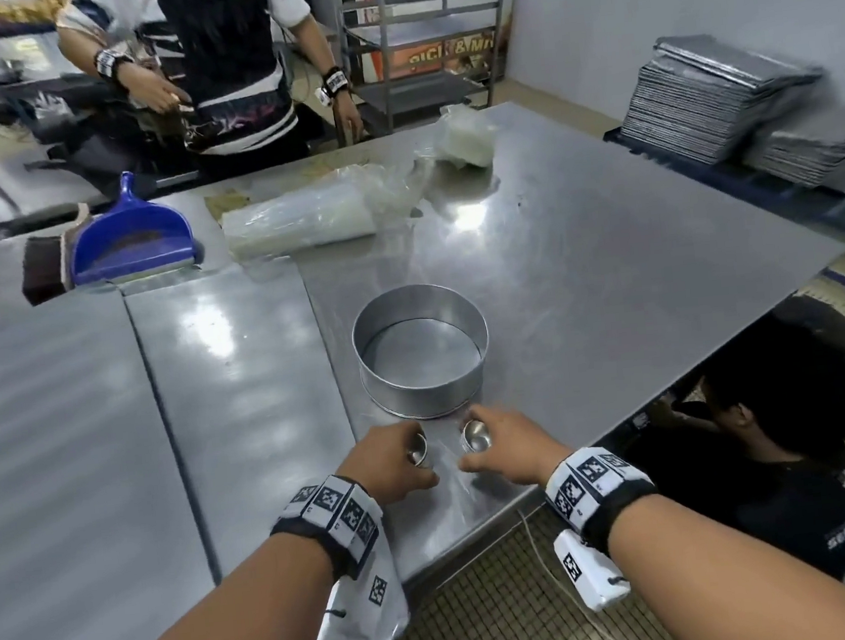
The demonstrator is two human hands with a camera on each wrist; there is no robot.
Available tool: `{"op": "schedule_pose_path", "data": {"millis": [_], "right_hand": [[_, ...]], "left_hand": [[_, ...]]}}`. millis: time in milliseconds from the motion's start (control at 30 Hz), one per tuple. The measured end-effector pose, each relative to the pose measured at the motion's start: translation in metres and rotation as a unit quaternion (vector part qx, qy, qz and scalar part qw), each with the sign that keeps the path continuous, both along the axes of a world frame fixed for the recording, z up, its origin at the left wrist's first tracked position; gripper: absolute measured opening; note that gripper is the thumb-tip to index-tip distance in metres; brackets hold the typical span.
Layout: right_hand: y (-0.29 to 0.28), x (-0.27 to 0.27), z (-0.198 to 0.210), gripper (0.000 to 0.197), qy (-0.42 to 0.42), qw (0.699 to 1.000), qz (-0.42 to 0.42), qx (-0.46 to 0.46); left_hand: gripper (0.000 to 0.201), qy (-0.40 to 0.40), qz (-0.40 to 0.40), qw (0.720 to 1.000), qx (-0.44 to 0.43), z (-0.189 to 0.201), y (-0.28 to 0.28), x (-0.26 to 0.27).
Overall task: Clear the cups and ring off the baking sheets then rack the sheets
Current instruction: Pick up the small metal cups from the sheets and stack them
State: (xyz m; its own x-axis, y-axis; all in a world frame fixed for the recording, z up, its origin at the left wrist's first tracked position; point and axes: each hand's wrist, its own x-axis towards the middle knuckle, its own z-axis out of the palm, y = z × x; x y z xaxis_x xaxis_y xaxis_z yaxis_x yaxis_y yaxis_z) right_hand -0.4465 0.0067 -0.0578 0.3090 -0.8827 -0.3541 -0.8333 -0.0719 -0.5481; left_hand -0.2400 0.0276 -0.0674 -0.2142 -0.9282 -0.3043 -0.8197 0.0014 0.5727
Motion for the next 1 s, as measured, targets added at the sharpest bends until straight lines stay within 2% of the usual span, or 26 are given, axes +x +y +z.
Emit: {"op": "schedule_pose_path", "data": {"millis": [300, 433, 567, 700, 867, 1000], "right_hand": [[-0.044, -0.012, -0.022, 0.048, 0.046, 0.995, 0.085, 0.005], [-0.061, -0.018, -0.026, 0.048, 0.045, 0.987, 0.155, -0.015], [-0.071, -0.030, -0.034, 0.048, 0.038, 0.976, 0.212, -0.026], [-0.081, -0.042, -0.039, 0.053, 0.023, 0.968, 0.247, -0.044], [-0.093, -0.056, -0.041, 0.059, -0.003, 0.969, 0.241, -0.054], [-0.099, -0.060, -0.040, 0.061, -0.017, 0.967, 0.249, -0.053]], "left_hand": [[0.037, -0.065, 0.032, 0.997, -0.002, -0.020, -0.022, -0.023], [0.036, -0.077, 0.098, 0.992, 0.008, -0.026, -0.019, -0.041], [0.017, -0.067, 0.168, 0.983, -0.013, -0.028, -0.012, -0.068], [0.030, -0.051, 0.223, 0.973, -0.018, -0.028, -0.008, -0.091], [0.053, -0.007, 0.295, 0.955, -0.027, -0.025, -0.005, -0.109], [0.053, 0.030, 0.327, 0.944, -0.038, -0.023, -0.003, -0.117]]}}
